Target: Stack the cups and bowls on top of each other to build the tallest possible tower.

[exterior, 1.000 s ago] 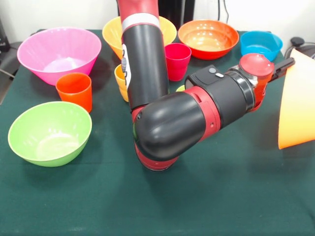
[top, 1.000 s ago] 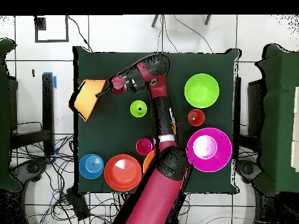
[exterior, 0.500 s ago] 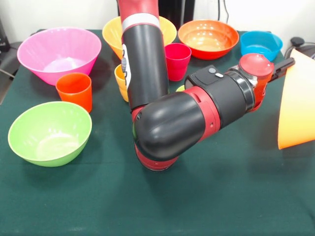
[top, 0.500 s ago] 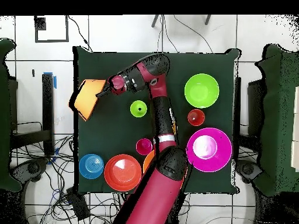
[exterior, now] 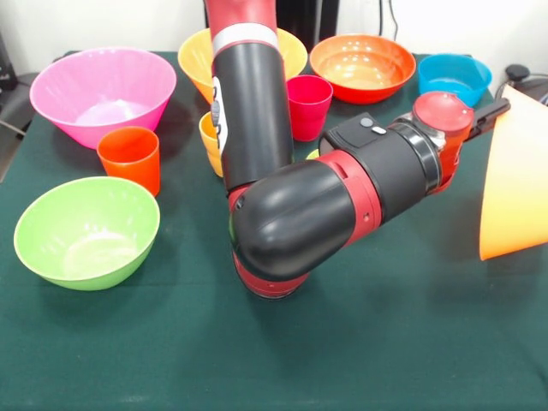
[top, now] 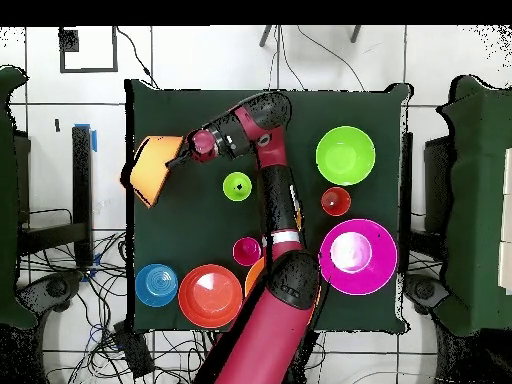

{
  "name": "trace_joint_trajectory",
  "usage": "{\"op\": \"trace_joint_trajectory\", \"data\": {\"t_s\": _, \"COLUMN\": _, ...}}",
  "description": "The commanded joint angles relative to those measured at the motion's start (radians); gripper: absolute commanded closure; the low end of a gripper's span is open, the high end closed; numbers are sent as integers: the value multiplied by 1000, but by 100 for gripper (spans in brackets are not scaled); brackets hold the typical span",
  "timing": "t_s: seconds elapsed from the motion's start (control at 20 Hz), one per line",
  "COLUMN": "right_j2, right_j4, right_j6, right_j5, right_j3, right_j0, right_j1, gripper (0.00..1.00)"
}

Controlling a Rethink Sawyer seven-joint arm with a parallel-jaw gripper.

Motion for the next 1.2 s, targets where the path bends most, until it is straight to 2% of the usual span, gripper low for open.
{"op": "trace_joint_trajectory", "data": {"t_s": 0.05, "right_j2": -33, "right_j4": 10, "right_j6": -354, "right_j5": 123, "right_j3": -102, "right_j0": 25, "right_j1": 47, "gripper": 100}}
{"op": "trace_joint_trajectory", "data": {"t_s": 1.2, "right_j2": -25, "right_j4": 7, "right_j6": -346, "right_j5": 141, "right_j3": -113, "right_j0": 28, "right_j1": 46, "gripper": 100}}
